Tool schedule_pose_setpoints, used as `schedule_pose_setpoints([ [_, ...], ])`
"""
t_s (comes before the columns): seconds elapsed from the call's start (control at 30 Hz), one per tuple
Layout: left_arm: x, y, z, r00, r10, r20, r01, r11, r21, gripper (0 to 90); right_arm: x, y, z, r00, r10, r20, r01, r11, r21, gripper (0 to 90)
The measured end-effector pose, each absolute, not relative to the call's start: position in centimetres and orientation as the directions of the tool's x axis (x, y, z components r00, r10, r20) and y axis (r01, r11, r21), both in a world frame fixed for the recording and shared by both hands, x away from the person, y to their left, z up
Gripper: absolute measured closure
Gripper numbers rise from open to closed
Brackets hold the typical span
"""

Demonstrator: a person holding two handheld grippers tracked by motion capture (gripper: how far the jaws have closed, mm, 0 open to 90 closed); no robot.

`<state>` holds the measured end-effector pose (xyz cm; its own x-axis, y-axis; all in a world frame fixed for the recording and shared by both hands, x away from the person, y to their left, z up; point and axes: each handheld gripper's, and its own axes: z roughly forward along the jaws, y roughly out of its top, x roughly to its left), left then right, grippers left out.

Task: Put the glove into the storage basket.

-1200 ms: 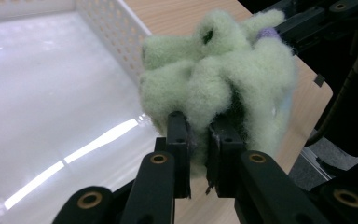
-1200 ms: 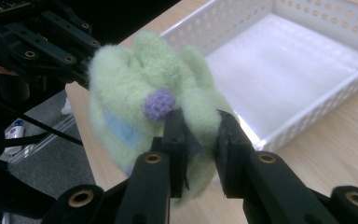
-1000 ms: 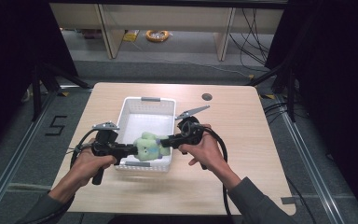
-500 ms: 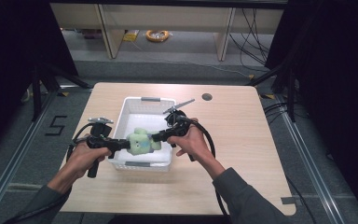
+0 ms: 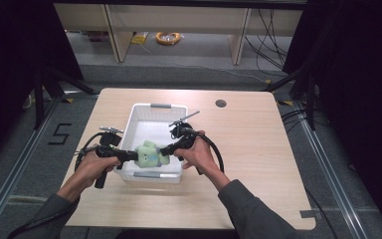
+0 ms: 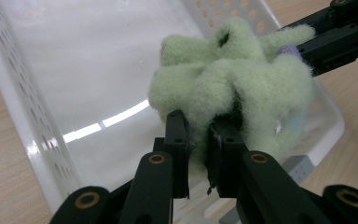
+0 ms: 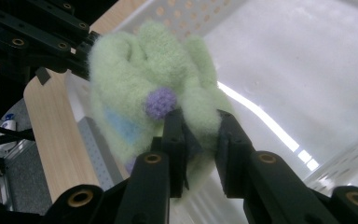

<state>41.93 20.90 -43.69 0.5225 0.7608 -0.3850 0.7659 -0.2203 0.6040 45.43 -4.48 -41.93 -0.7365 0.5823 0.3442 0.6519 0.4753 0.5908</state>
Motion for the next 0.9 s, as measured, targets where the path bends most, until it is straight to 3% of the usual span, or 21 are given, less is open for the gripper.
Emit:
schedule_pose_setpoints([
  [0.27, 42.4, 20.7, -44.9, 0.534, 0.763, -0.364, 0.777, -0.273, 0.567, 78.2, 45.5, -4.0, -43.4, -0.721, 0.612, 0.326, 0.670, 0.496, 0.552, 75.4],
  [0.33, 42.5, 20.4, -45.2, 0.510, 0.775, -0.373, 0.785, -0.242, 0.570, 78.1, 45.5, -3.9, -43.5, -0.717, 0.619, 0.320, 0.673, 0.496, 0.548, 75.3],
  [0.9, 42.8, 19.8, -46.0, 0.549, 0.794, -0.263, 0.764, -0.349, 0.543, 72.7, 45.6, -2.6, -44.8, -0.721, 0.648, 0.246, 0.670, 0.559, 0.489, 72.0],
])
